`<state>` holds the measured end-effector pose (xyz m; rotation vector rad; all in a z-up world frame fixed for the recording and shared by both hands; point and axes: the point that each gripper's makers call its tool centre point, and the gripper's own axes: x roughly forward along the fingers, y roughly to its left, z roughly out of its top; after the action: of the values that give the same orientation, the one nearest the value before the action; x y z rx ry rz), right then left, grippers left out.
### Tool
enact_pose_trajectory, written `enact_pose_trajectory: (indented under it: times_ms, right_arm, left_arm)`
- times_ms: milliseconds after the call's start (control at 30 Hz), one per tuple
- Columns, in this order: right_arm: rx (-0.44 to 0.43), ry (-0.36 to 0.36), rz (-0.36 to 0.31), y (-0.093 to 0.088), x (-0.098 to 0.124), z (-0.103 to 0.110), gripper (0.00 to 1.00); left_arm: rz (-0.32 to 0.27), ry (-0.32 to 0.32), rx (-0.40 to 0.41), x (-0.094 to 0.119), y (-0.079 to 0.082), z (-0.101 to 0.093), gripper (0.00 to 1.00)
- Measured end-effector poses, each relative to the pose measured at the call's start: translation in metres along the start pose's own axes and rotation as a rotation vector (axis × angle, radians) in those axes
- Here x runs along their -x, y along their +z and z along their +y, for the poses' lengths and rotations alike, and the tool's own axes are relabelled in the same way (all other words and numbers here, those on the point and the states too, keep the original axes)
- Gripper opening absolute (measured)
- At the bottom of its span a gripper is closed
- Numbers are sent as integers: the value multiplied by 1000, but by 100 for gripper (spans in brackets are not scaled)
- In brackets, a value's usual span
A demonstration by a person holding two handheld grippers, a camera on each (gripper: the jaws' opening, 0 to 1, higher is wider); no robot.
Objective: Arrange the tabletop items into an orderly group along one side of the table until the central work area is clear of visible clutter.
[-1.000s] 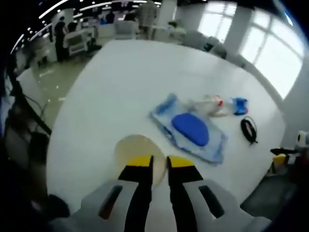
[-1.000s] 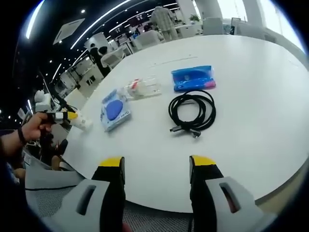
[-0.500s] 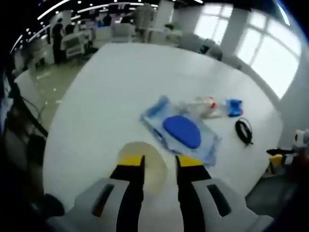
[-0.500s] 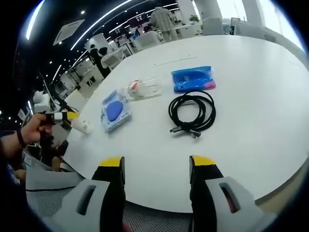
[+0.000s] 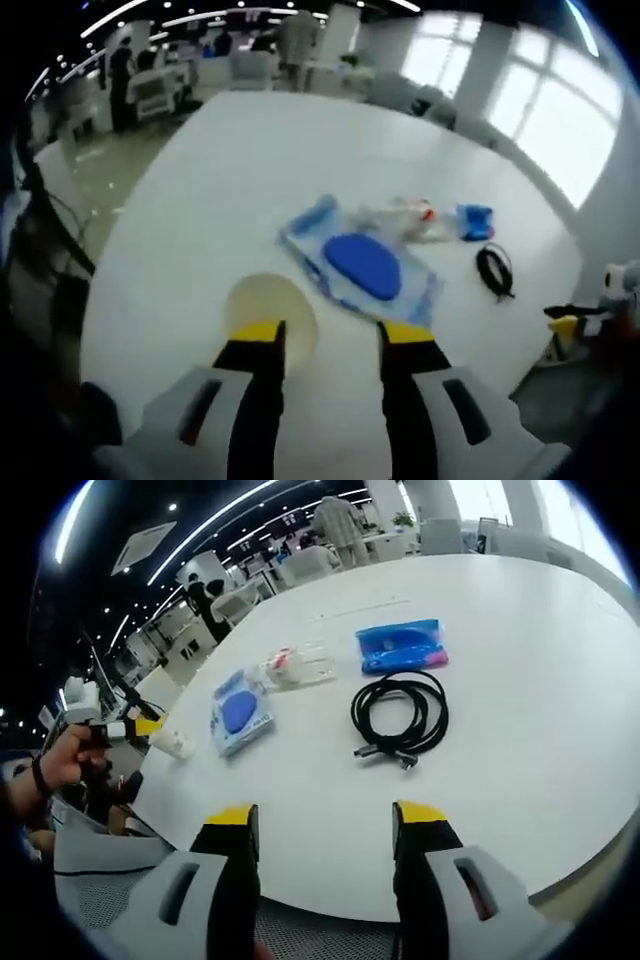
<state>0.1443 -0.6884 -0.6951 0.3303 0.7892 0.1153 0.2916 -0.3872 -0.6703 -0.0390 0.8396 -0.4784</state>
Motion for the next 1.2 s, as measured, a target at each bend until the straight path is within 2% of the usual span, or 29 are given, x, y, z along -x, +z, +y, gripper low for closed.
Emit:
enact_pose_trajectory:
  times_ms: [100,267,467,600,733,900,1200]
  right_arm:
    - [-3,-3,-10,2,1,-1,54]
    - [-10,2,-18,3,1,-1,54]
    - [19,23,-8,3,-1,7,54]
    - [68,21,-4,3,0,11,54]
    - [118,24,-5,4,-1,15,55]
    - [127,59,-7,4,-3,23,55]
    - [145,83,-6,4,-4,31,56]
  left_arm:
    - [-5,4,-10,2,-3,-5,38]
    - [-36,3,19,6,-3,-12,44]
    - [-60,-6,-5,13,-5,-27,49]
    - [-81,-41,-4,18,-7,-40,57]
    - [-90,-53,-31,14,-7,-44,59]
    - [-132,-73,-5,17,-9,-52,63]
    - [-152,-111,23,16,-20,-61,69]
